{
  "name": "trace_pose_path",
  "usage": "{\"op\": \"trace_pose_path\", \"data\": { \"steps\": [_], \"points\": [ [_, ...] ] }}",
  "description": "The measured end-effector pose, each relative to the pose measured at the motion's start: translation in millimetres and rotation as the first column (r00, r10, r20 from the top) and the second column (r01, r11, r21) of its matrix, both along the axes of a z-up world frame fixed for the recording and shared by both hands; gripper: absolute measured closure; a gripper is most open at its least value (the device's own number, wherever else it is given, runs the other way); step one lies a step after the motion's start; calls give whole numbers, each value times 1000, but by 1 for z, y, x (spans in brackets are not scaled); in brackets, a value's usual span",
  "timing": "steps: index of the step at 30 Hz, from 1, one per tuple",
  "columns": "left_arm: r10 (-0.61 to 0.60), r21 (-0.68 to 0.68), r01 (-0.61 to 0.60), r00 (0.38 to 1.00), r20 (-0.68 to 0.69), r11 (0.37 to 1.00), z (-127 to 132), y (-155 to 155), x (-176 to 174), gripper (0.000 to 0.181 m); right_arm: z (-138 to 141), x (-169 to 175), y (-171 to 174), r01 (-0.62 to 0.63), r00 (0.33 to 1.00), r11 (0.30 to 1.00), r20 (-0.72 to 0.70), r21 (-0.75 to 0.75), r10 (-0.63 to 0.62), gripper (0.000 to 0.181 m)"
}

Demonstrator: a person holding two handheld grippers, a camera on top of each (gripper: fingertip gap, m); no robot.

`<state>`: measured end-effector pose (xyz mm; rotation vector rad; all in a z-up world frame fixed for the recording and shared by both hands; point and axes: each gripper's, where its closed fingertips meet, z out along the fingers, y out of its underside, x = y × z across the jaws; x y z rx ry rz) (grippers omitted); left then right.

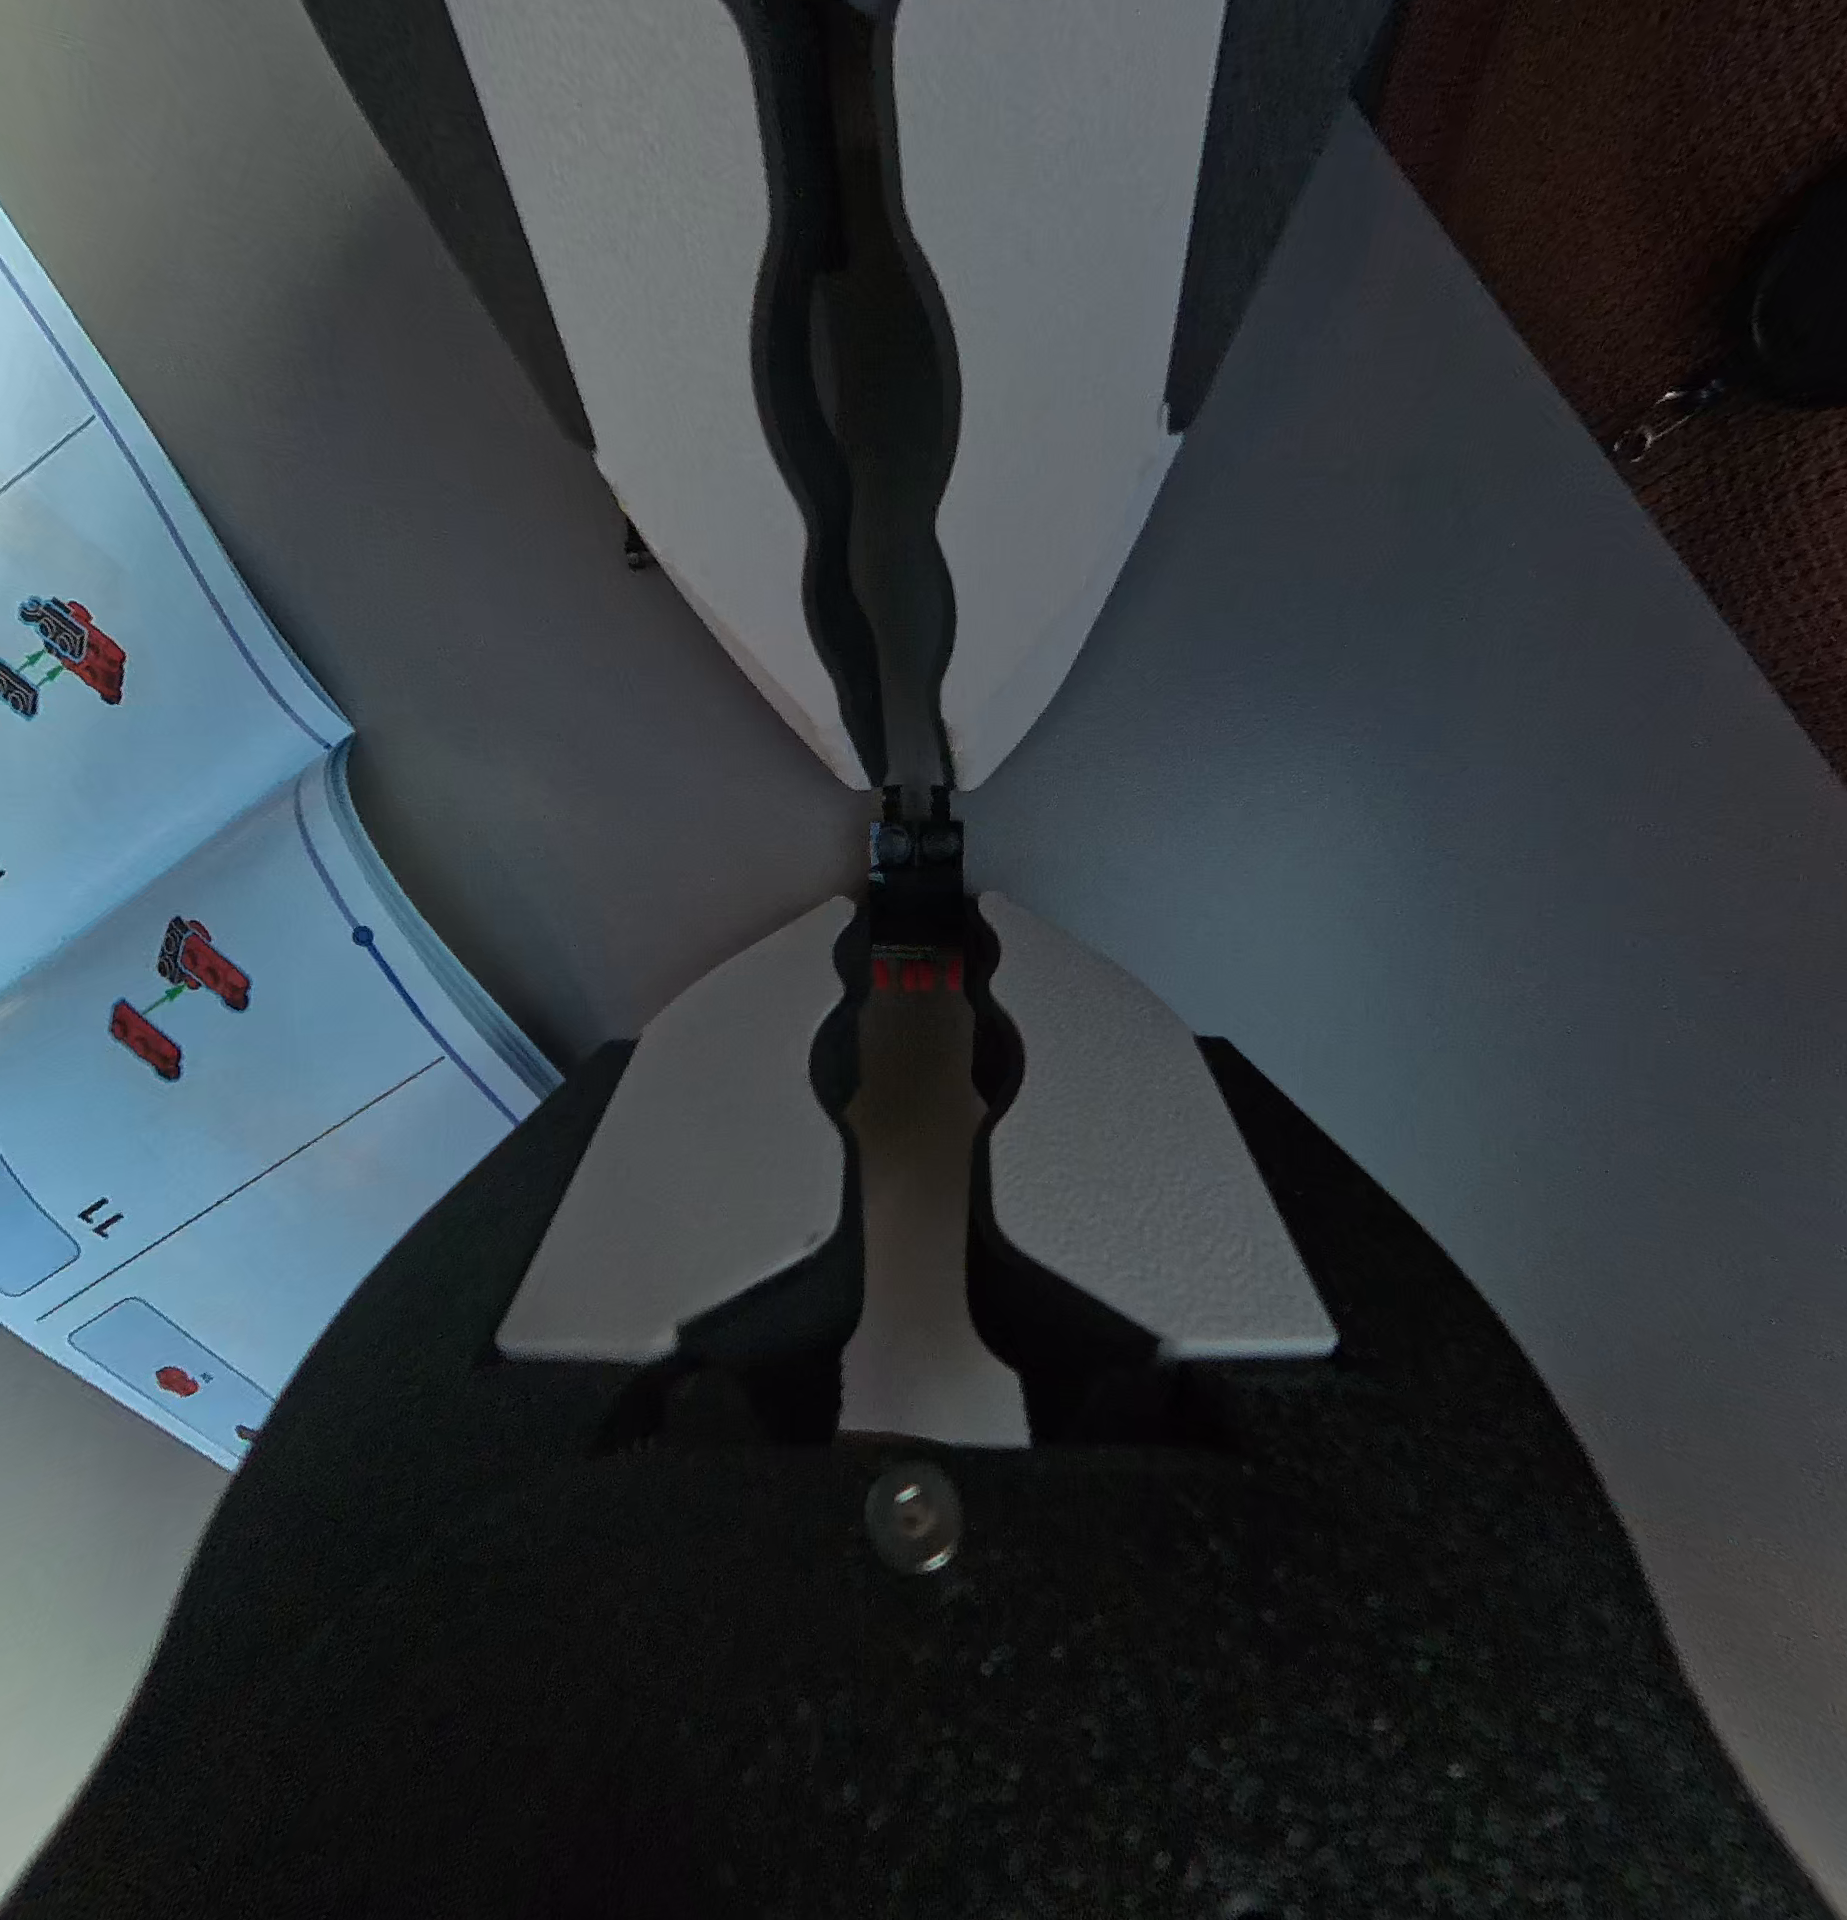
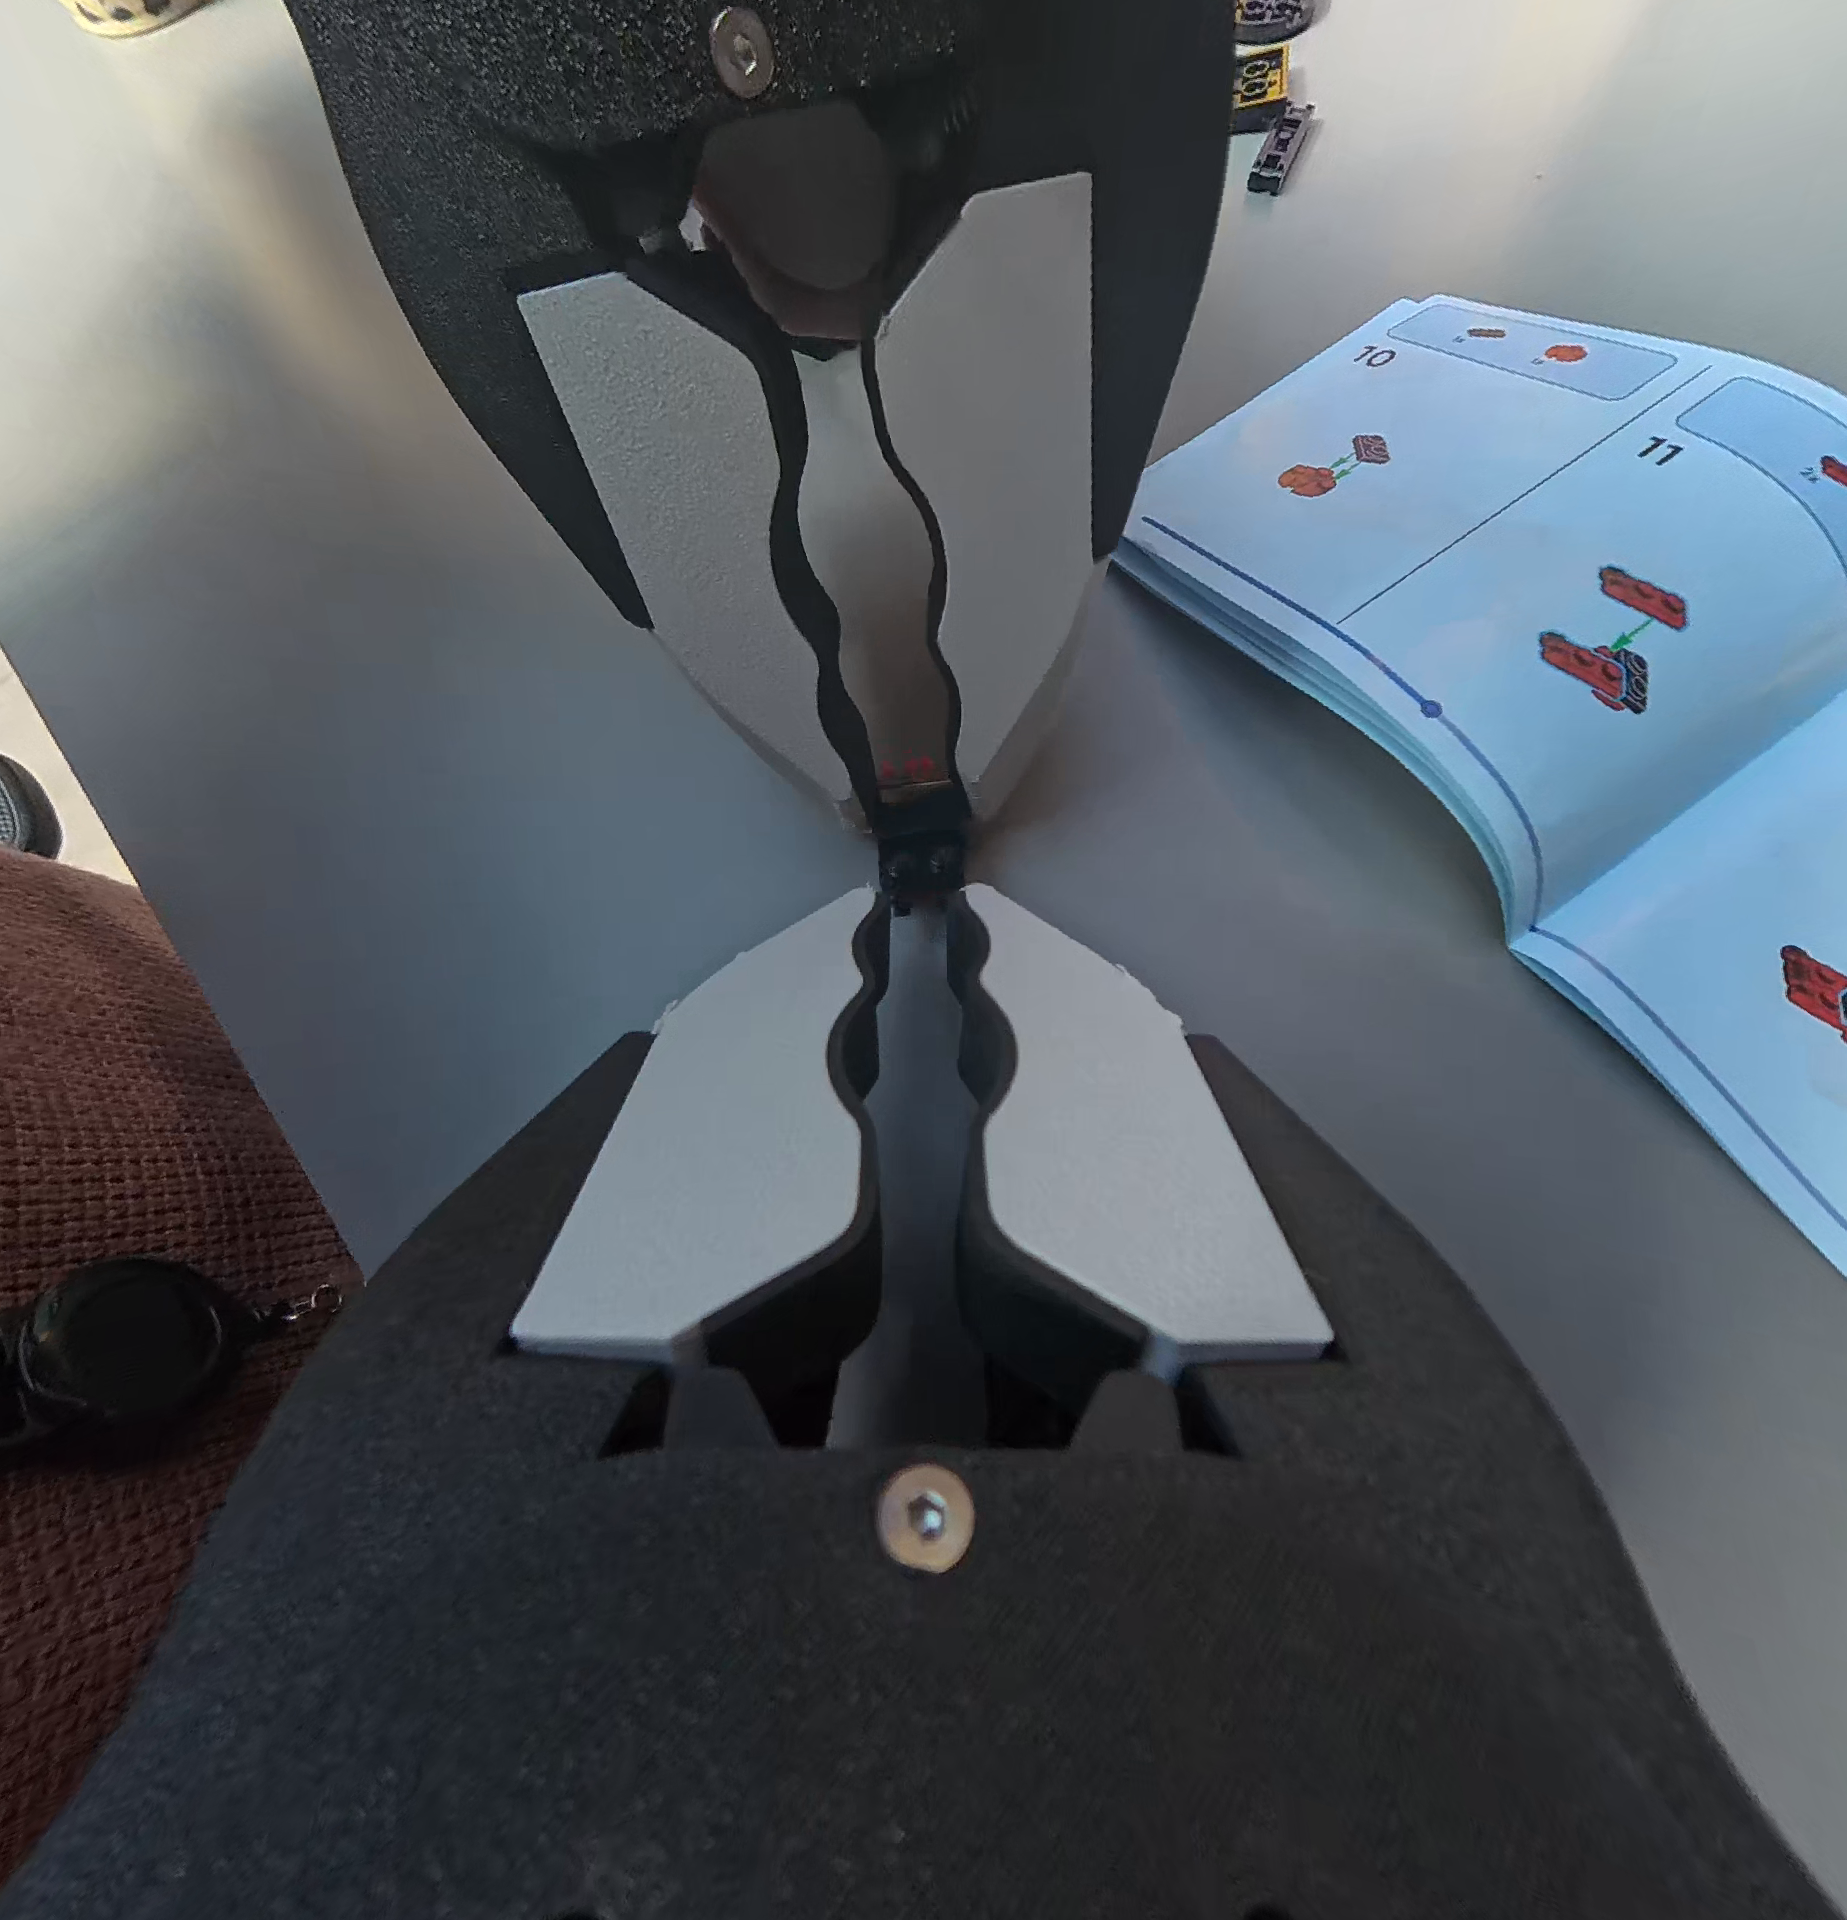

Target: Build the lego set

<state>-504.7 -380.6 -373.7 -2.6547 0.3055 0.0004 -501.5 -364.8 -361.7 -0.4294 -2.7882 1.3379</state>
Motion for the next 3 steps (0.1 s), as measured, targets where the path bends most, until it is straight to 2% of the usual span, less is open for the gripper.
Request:
{"op": "trace_pose_path", "data": {
  "steps": [3],
  "points": [
    [2,-5,-2,1000,17,1000,-1,0,0,165,6,-3,-4,0,1000,1000,-24,-22,-1,173]
  ]
}}
